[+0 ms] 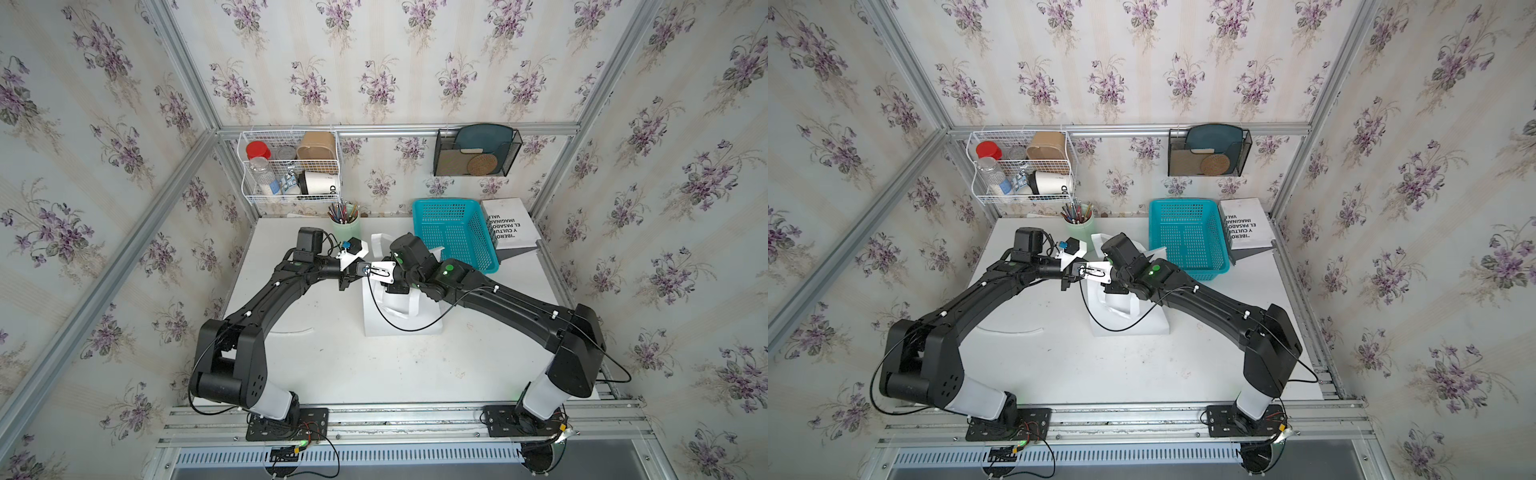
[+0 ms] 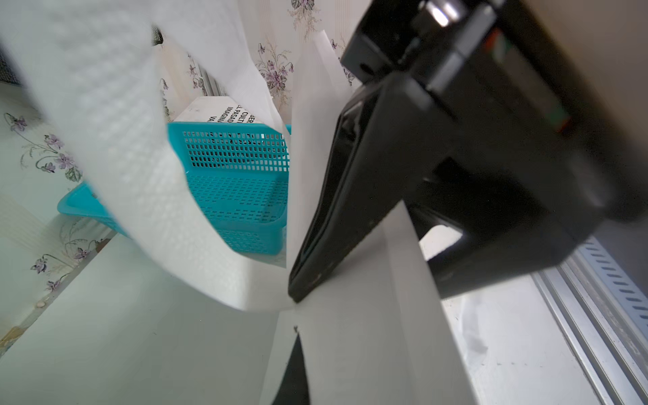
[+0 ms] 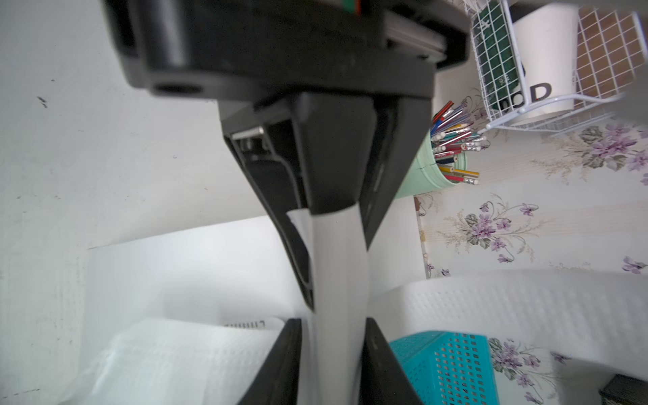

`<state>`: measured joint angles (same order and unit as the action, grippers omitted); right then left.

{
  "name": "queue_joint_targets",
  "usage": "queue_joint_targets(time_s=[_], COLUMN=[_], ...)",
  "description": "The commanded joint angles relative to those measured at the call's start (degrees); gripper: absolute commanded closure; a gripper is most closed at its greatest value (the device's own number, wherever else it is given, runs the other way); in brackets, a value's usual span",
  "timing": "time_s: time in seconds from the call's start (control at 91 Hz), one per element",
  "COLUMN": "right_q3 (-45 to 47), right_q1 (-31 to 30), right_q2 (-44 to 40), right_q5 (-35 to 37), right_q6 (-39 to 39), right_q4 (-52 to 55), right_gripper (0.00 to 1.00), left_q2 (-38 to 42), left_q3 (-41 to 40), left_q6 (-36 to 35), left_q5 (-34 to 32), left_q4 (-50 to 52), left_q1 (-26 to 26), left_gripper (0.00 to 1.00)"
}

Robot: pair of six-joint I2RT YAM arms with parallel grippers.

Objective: Place the ice pack in the delivery bag
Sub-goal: Close the delivery bag at the center of the board, then seal the delivery bag at the center of the board.

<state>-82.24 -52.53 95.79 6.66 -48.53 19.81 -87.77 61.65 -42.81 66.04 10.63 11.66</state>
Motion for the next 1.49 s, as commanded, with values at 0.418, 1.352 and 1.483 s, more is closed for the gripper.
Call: queue_joint_targets(time_s=[0.418,1.352,1.483], right_q3=[11.0,17.8,18.1], right_q1=[-1.3,-2.7,-2.7], right_q2=[-3.3,-4.4,-4.9], right_q5=[12.2,15.2,15.2], right_q6=[-3.2,-5.3,-5.1], right_q4=[-12.5,-24.8,-24.8], right_gripper=[1.0,1.0,1.0], left_q2=[2.3,9.6,12.9], left_q3=[0.9,9.4,2.0], left_q6=[10.1,86.9,102.1], left_q5=[2.4,-6.9,-8.9], left_q4=[-1.2,28.2,13.6], left_q1=[-4.3,-5.2,-4.4], left_gripper=[0.56,0.32,0.35])
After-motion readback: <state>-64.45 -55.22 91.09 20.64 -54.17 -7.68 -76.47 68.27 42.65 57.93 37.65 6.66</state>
